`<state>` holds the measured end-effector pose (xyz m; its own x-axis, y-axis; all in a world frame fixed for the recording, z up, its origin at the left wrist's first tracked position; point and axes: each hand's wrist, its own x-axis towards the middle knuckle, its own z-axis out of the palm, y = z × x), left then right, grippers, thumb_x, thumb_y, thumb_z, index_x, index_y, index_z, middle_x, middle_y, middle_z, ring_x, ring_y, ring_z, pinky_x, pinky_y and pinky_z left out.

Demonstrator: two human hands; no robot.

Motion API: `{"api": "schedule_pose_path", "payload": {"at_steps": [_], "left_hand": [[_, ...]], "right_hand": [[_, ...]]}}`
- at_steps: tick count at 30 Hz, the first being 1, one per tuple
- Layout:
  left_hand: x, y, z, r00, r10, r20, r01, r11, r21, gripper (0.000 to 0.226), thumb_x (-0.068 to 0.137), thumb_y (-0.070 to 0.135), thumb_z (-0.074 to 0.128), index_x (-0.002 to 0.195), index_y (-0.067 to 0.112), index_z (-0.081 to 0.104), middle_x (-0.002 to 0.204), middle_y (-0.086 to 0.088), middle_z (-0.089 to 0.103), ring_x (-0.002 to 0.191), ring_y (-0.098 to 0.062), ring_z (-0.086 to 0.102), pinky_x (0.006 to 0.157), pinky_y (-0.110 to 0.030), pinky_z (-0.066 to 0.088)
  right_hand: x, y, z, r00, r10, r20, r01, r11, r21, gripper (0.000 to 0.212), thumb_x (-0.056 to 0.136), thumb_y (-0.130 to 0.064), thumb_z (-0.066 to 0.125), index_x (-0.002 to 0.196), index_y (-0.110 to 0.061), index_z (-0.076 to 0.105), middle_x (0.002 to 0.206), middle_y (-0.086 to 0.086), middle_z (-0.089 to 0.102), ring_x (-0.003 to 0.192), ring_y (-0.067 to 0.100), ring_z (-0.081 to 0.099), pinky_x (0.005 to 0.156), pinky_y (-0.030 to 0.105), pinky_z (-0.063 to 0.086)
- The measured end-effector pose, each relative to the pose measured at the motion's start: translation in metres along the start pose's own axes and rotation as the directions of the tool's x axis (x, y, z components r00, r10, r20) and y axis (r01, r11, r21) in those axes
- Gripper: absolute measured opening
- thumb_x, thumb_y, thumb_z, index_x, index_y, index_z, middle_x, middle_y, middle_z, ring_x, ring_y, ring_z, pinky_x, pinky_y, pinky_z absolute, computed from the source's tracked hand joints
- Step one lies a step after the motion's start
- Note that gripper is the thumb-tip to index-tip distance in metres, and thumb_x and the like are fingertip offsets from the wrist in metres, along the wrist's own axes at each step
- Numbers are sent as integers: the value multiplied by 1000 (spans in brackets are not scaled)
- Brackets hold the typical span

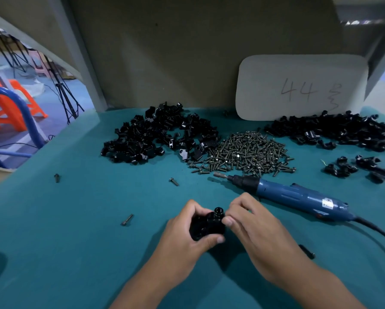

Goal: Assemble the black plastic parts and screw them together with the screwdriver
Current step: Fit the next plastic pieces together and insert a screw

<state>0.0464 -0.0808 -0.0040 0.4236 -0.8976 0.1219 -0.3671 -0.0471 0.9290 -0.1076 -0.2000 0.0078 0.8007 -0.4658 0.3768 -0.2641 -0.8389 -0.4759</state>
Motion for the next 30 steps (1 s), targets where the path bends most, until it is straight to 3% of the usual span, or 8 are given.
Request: {"api": "schedule_pose_path", "payload": {"at_steps": [6,14,23,30], "left_hand": [[0,-2,0,1000,-5,6,5,1000,-1,42,68,56,79,96,36,54,93,6,68,88,-19,63,83,-48,51],[1,0,-1,1000,1,-11,-1,1000,-11,39,67,54,79,94,39,55,93,7,69,88,-19,63,82,-40,50],[-1,3,0,1000,8,19,-8,1000,14,40,67,53,77,93,37,53,89,6,67,85,-20,62,81,-39,49],[-1,3,-1,1000,3,1,-3,1000,-8,37,68,55,76,94,40,52,92,9,68,85,-12,62,80,-34,50]], "right_hand": [[1,-2,0,1000,7,24,-8,1000,23,35,107,-57,23,83,-38,39,92,-17,39,86,1,46,74,27,40],[1,-2,-2,999,28,23,-30,996,83,22,103,-60,33,93,-42,42,102,-20,42,90,6,51,73,33,48],[1,-1,-2,995,65,73,-65,998,-2,45,101,-68,13,76,-38,36,86,-16,43,82,6,46,70,35,44],[1,-3,-2,996,47,75,-48,999,20,33,101,-66,21,89,-41,40,95,-21,41,85,-2,45,70,25,41]]}}
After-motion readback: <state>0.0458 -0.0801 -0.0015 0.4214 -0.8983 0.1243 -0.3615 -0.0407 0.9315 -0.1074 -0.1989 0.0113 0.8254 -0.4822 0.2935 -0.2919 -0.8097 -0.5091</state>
